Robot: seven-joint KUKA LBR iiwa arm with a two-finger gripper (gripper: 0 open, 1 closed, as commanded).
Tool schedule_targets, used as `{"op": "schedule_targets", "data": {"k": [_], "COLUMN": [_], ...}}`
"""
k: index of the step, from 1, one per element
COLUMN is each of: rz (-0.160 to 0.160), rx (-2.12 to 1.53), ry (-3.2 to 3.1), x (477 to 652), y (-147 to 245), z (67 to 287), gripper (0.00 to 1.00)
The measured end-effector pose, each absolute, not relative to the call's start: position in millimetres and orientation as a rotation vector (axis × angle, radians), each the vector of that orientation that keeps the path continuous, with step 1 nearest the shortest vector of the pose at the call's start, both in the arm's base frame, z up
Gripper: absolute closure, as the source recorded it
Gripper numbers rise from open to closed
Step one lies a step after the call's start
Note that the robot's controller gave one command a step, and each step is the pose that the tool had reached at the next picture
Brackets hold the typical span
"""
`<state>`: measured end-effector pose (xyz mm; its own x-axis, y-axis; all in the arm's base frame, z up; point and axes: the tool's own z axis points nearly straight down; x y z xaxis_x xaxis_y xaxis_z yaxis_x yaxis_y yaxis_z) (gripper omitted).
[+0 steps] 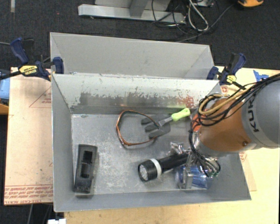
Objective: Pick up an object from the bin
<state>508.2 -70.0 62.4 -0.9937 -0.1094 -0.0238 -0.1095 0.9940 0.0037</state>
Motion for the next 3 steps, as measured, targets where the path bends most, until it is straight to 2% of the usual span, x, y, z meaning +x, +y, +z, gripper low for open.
{"op": "schedule_targets", "data": {"k": [1,3], "rz": [0.010,0.011], "rx": [-0.153,-0.139], "ry": [3.110,3.110], "x": [495.0,493.5], "y": [-55.8,-54.9], "z": [70.1,71.8], "gripper": [1.00,1.00]}}
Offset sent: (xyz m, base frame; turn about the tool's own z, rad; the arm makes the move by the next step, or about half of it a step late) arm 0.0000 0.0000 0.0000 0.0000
